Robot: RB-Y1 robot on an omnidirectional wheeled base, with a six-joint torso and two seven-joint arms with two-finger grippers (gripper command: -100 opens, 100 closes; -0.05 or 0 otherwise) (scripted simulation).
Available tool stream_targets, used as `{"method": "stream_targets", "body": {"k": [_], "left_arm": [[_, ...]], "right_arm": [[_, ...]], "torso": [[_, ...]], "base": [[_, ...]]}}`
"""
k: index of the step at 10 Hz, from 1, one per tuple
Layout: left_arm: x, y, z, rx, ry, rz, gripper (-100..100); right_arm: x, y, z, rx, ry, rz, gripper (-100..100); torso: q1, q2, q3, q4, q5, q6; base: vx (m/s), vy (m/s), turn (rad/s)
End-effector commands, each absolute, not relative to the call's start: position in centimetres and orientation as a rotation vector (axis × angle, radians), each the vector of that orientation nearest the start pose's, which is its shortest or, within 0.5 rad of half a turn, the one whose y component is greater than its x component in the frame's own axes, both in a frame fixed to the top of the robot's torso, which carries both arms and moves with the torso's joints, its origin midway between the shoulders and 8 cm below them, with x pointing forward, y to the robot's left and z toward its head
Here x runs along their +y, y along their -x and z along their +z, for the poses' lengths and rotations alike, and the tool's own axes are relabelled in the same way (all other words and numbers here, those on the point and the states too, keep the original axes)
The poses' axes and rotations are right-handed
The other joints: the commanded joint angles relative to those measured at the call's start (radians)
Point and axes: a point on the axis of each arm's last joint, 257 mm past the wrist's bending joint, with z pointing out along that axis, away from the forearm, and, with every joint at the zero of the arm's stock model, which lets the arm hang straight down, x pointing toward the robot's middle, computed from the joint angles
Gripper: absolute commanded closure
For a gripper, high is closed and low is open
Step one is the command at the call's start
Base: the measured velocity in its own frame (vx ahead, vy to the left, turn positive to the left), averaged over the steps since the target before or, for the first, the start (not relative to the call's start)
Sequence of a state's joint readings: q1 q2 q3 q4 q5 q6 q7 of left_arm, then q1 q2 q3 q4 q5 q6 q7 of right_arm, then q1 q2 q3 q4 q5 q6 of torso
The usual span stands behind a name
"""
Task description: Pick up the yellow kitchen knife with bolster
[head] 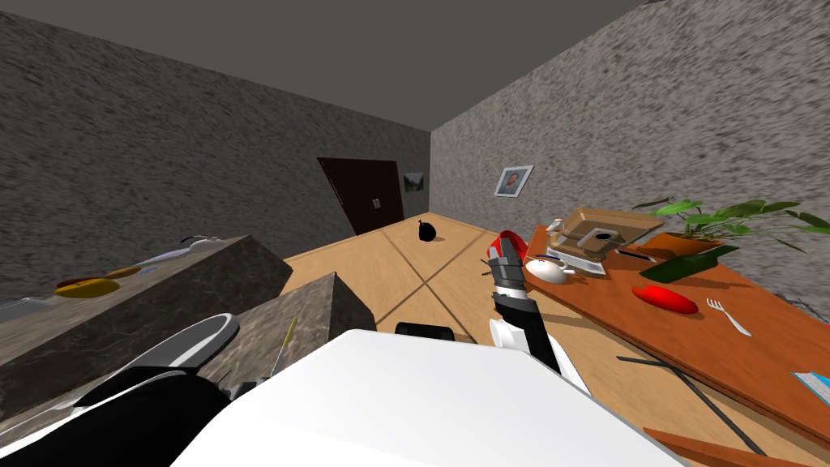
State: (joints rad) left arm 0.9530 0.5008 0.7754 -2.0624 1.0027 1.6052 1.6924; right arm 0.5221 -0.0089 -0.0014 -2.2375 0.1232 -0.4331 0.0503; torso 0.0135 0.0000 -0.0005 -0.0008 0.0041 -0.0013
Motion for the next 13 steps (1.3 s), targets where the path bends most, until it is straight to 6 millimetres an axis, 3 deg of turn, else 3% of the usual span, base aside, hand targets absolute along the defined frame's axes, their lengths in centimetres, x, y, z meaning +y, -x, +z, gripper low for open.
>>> {"method": "stream_targets", "body": {"k": [1, 4, 8, 9, 10, 11, 13], "left_arm": [[49.5, 1.8, -33.3, -1.138, 2.973, 0.082, -100], [50.7, 3.2, -33.1, -1.14, 2.971, 0.142, -100], [53.7, 5.7, -32.2, -1.086, 2.908, 0.179, -100], [53.1, 5.4, -32.5, -1.097, 2.918, 0.173, -100], [53.1, 5.4, -32.5, -1.093, 2.917, 0.174, 0], [54.2, 5.6, -32.7, -1.122, 2.902, 0.164, -100], [55.1, 5.7, -33.0, -1.152, 2.887, 0.157, -100]], "right_arm": [[-27.3, -36.2, -1.7, 0.792, -0.654, 1.137, 0], [-27.3, -36.2, -1.7, 0.793, -0.655, 1.137, 0], [-27.3, -36.2, -1.7, 0.793, -0.655, 1.136, 0], [-27.3, -36.2, -1.7, 0.793, -0.655, 1.136, 0], [-27.3, -36.2, -1.7, 0.793, -0.654, 1.137, 0], [-27.3, -36.2, -1.7, 0.793, -0.654, 1.137, 0], [-27.3, -36.2, -1.7, 0.792, -0.654, 1.137, 0]], "torso": [[0.0, 0.0, 0.0, 0.0, 0.0, 0.0], [-0.001, -0.007, -0.004, -0.002, 0.0, 0.0], [0.002, -0.019, -0.011, -0.004, 0.0, 0.001], [0.003, -0.02, -0.012, -0.005, 0.001, 0.001], [0.002, -0.014, -0.008, -0.004, 0.0, 0.001], [0.001, -0.009, -0.005, -0.002, 0.0, 0.0], [-0.005, -0.001, -0.001, 0.0, -0.001, 0.0]], "base": [[-0.038, -0.018, 0.066], [0.05, -0.025, 0.045], [0.185, 0.007, -0.064], [0.093, 0.02, -0.014], [0.018, 0.004, 0.001], [-0.04, -0.045, -0.166], [-0.078, -0.088, -0.125]]}}
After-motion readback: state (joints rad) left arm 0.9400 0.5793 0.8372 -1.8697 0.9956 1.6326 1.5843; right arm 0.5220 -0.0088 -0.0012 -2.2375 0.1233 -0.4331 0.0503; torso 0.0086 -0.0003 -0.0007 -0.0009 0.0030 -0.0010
